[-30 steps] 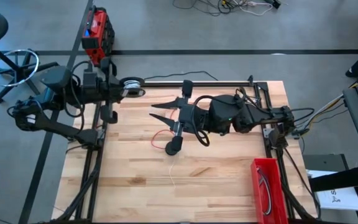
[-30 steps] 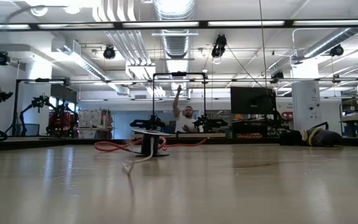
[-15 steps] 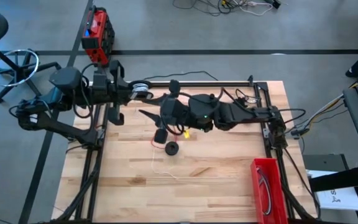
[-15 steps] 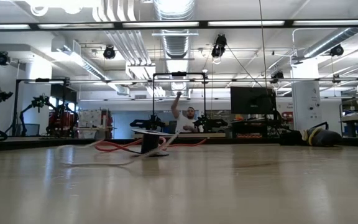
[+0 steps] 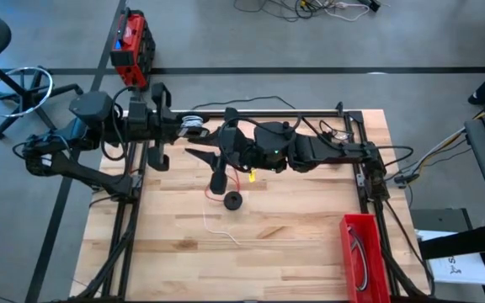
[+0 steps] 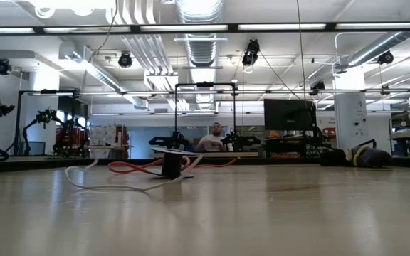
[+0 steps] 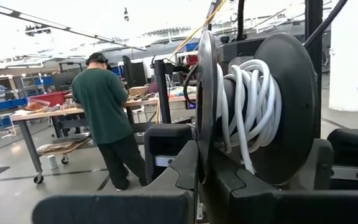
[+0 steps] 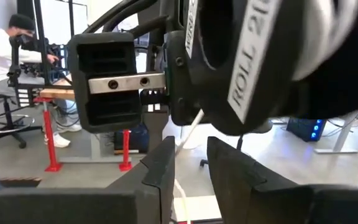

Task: Coil cords
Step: Uncoil the white wire from the spool

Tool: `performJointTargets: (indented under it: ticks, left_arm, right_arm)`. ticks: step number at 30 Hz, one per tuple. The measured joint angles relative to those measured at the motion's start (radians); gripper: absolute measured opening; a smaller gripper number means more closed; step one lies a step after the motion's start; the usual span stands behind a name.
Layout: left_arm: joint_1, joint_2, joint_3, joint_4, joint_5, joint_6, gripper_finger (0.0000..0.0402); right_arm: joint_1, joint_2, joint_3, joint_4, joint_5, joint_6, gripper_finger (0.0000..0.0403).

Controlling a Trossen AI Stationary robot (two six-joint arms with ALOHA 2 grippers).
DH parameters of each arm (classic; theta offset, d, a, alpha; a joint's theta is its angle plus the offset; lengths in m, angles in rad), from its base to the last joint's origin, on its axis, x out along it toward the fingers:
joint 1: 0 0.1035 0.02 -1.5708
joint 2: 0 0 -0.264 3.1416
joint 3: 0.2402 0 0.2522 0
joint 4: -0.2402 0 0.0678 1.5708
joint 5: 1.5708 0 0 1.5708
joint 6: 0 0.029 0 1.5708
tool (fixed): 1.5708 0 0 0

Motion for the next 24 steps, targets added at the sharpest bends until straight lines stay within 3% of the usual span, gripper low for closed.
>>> performJointTargets:
  ticks: [9,15,19,24]
  left_arm:
    - [0.000,0.022,0.000,0.013,0.001,0.000,0.0000]
    - [0.000,0.023,0.000,0.018,0.001,0.000,0.0000]
    - [0.000,0.021,0.000,0.001,-0.002,0.006,0.0000]
    - [0.000,0.013,0.000,-0.013,-0.116,0.041,0.0000]
  right_arm:
    - [0.000,0.000,0.000,-0.001,-0.010,0.001,0.0071]
    - [0.000,0.000,0.001,-0.002,-0.011,-0.023,0.0012]
    - [0.010,0.000,0.001,-0.010,-0.010,-0.045,0.0006]
    - [0.040,-0.001,0.002,0.017,-0.007,-0.023,0.0003]
